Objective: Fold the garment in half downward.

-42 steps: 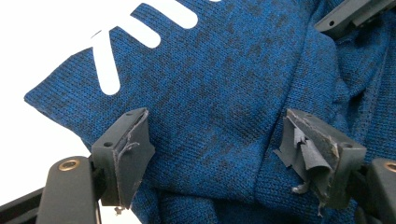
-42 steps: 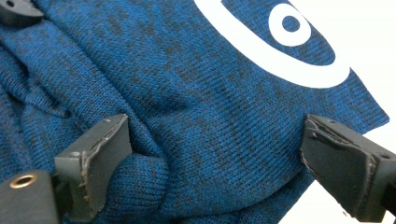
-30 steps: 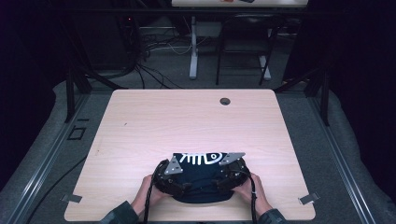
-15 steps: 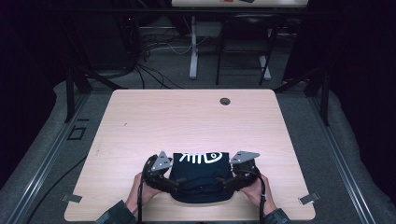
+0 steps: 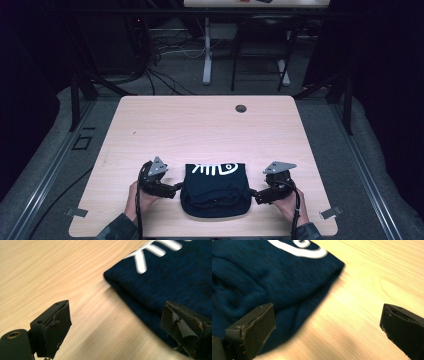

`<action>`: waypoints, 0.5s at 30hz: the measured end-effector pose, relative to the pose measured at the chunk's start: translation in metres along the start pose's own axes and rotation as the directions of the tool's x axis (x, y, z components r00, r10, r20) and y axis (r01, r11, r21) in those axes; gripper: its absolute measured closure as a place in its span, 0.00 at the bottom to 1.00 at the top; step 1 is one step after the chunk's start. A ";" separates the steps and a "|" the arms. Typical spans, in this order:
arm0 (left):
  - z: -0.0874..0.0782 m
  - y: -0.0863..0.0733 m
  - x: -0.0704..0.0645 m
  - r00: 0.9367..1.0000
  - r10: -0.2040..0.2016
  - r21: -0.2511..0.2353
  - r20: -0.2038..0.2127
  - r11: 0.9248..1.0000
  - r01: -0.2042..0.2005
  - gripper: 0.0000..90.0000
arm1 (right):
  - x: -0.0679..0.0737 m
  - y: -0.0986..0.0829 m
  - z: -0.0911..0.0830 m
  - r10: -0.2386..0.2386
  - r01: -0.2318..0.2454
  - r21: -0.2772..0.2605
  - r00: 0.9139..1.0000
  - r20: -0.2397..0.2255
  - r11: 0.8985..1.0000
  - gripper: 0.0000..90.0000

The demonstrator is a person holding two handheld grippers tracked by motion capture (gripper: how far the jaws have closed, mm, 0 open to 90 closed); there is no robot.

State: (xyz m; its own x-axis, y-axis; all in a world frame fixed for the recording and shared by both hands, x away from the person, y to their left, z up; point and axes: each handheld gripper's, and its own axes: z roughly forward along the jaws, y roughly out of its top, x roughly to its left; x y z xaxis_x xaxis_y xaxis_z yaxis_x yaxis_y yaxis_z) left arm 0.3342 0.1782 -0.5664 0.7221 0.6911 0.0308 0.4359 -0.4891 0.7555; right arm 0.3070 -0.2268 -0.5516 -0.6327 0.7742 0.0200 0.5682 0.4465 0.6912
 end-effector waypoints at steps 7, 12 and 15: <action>0.005 -0.004 0.005 1.000 0.001 0.025 -0.021 1.000 0.000 0.11 | -0.016 -0.012 0.005 0.024 -0.026 0.036 0.999 0.041 0.999 0.00; 0.010 -0.006 0.007 1.000 -0.010 0.038 -0.030 0.999 0.011 0.11 | -0.022 -0.017 0.008 0.022 -0.025 0.051 0.998 0.057 0.998 0.00; 0.014 -0.008 0.008 0.999 -0.019 0.053 -0.030 0.998 0.021 0.10 | -0.024 -0.018 0.009 0.029 -0.032 0.058 0.998 0.057 0.998 0.00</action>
State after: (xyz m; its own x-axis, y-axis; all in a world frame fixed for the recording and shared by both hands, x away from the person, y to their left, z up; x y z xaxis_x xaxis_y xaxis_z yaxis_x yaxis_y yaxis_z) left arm 0.3441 0.1802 -0.5812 0.6973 0.7159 0.0356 0.4785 -0.5020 0.7204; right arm 0.3165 -0.2493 -0.5706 -0.5850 0.8110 -0.0016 0.6178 0.4470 0.6469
